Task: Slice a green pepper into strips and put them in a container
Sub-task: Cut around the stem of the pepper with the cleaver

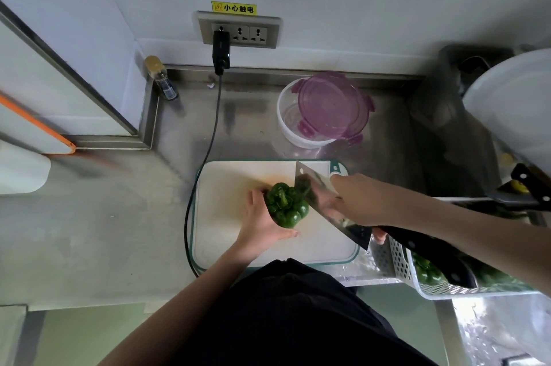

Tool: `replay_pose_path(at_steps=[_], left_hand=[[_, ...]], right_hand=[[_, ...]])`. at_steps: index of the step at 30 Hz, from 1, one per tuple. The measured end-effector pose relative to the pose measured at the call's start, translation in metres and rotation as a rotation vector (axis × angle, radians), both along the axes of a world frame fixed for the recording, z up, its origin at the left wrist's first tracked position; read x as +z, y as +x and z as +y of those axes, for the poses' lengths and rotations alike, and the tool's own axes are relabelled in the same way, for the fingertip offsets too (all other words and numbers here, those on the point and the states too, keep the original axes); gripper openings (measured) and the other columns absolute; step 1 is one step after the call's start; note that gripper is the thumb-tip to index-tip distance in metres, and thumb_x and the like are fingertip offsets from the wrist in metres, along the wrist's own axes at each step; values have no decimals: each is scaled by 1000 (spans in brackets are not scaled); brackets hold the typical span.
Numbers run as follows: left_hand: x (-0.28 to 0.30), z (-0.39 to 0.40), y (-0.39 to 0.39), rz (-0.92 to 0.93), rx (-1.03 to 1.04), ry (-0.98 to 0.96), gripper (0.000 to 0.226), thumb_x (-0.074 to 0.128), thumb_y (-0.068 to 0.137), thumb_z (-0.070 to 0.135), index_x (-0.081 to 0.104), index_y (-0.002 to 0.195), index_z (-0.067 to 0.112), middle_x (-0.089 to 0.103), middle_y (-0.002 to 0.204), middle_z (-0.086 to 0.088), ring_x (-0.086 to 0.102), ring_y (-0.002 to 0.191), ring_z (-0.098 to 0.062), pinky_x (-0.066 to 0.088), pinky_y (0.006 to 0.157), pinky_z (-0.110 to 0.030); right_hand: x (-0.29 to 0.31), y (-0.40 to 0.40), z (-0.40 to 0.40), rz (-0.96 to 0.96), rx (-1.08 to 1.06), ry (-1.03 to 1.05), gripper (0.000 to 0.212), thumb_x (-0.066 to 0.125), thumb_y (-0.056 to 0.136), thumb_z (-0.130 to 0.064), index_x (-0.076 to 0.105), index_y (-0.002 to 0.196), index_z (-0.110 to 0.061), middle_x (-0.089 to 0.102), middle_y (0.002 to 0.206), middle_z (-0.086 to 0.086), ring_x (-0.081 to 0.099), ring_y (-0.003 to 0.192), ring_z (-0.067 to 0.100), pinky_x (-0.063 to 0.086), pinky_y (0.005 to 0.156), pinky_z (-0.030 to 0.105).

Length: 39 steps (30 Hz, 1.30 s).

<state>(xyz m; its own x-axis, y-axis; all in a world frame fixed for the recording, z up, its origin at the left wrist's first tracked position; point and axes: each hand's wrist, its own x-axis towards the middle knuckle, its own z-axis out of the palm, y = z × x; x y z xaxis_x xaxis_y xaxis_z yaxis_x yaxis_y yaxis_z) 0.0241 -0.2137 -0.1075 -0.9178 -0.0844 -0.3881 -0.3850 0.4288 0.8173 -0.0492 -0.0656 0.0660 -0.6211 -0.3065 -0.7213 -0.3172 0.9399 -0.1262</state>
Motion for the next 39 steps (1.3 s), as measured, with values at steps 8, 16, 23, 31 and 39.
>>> replay_pose_path(at_steps=[8, 16, 23, 31, 39], left_hand=[[-1, 1, -2, 44, -76, -78, 106, 94, 38, 34, 36, 124, 10, 35, 120, 2, 26, 115, -12, 37, 102, -36], [4, 10, -2, 102, 4, -89, 92, 94, 39, 21, 43, 115, 6, 33, 107, 7, 35, 114, -21, 38, 100, -43], [2, 15, -6, 77, 64, -115, 92, 93, 41, 23, 41, 115, 6, 30, 104, 7, 40, 112, -23, 38, 100, -38], [-12, 14, 3, 137, 54, -157, 84, 88, 41, 22, 41, 110, 7, 38, 107, 1, 36, 108, -20, 39, 94, -36], [-18, 21, 2, 288, 15, -284, 75, 84, 37, 17, 48, 100, -2, 47, 99, -13, 42, 95, -30, 42, 80, -41]], right_hand=[[-10, 7, -1, -6, 36, 41, 27, 44, 97, -25, 49, 117, -7, 37, 71, 0, 55, 83, 24, 43, 70, 29], [-7, -4, -17, -72, 102, 114, 17, 46, 95, -9, 58, 106, -3, 39, 72, 3, 44, 62, 11, 33, 54, 17], [-20, 5, -14, -9, -78, 55, 12, 44, 96, -4, 43, 86, -11, 51, 104, 9, 54, 86, 17, 30, 68, 20], [-15, -2, -3, -112, -110, 46, 14, 45, 96, -21, 54, 93, -11, 53, 73, 10, 48, 57, 12, 40, 51, 22], [-16, 1, 4, -128, -137, 51, 23, 47, 95, -25, 60, 101, -7, 57, 77, 3, 53, 63, 17, 48, 62, 27]])
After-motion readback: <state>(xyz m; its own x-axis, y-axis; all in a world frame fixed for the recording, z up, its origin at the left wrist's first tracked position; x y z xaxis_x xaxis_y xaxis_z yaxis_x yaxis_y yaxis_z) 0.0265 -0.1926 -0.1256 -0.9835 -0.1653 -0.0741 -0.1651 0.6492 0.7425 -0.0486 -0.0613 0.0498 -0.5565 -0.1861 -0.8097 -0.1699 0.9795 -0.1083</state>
